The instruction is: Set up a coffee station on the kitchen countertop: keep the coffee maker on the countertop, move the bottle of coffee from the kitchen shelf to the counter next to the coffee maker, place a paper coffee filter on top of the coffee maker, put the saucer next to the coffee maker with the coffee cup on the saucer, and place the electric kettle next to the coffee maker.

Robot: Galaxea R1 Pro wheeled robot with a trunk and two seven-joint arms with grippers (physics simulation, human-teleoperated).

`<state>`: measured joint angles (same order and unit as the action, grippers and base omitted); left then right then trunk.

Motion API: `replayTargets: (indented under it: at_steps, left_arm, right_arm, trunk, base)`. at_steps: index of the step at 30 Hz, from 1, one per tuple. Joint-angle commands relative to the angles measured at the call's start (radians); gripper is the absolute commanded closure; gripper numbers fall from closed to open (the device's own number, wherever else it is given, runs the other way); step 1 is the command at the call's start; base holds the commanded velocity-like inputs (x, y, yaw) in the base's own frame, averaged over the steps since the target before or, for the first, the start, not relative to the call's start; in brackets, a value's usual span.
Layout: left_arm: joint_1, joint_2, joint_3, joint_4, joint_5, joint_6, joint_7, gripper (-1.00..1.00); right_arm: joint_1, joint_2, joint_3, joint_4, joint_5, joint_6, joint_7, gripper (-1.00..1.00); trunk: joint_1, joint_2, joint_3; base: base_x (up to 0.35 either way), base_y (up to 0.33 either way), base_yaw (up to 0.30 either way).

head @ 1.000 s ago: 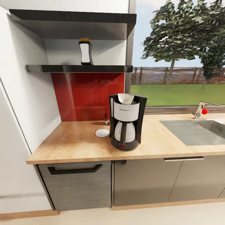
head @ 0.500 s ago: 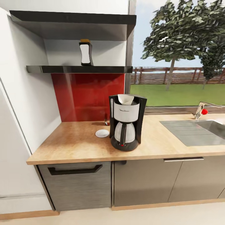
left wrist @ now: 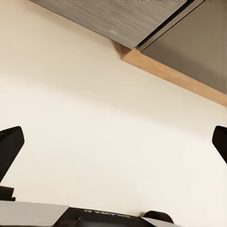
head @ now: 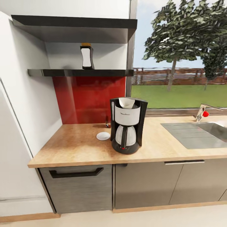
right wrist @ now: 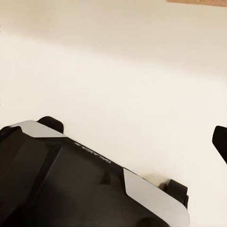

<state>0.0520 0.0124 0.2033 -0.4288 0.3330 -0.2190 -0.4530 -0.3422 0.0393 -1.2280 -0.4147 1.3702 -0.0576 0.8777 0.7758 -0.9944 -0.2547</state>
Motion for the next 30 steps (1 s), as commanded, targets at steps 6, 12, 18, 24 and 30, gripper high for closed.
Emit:
replayTargets:
  at_steps: [6, 12, 18, 24, 30]
  left_arm:
    - [0.000, 0.000, 0.002, -0.001, 0.008, 0.003, -0.007, -1.00]
    - [0.000, 0.001, 0.006, -0.001, 0.008, 0.003, -0.007, -1.00]
    - [0.000, 0.004, 0.007, -0.007, 0.008, 0.001, -0.007, -1.00]
    - [0.000, 0.043, -0.011, -0.326, 0.000, 0.088, -0.019, -1.00]
    - [0.000, 0.062, -0.155, -0.875, 0.003, 0.591, -0.022, -1.00]
  right_arm:
    - [-0.001, 0.001, -0.008, -0.003, 0.010, -0.006, 0.004, -1.00]
    - [-0.001, -0.005, -0.010, -0.003, 0.005, -0.007, 0.003, -1.00]
    - [-0.001, -0.007, -0.010, -0.003, 0.003, -0.006, 0.005, -1.00]
    - [-0.001, -0.007, -0.012, -0.005, 0.003, -0.006, 0.004, -1.00]
    - [-0.001, -0.009, -0.010, -0.006, 0.003, -0.007, 0.003, -1.00]
  trunk:
    - [-0.023, 0.041, 0.018]
    - [-0.031, 0.055, 0.024]
    - [-0.031, 0.055, 0.024]
    - [-0.031, 0.055, 0.024]
    - [-0.031, 0.055, 0.024]
  base:
    - [0.000, 0.000, 0.000]
    - [0.000, 0.000, 0.000]
    - [0.000, 0.000, 0.000]
    - [0.000, 0.000, 0.000]
    - [0.000, 0.000, 0.000]
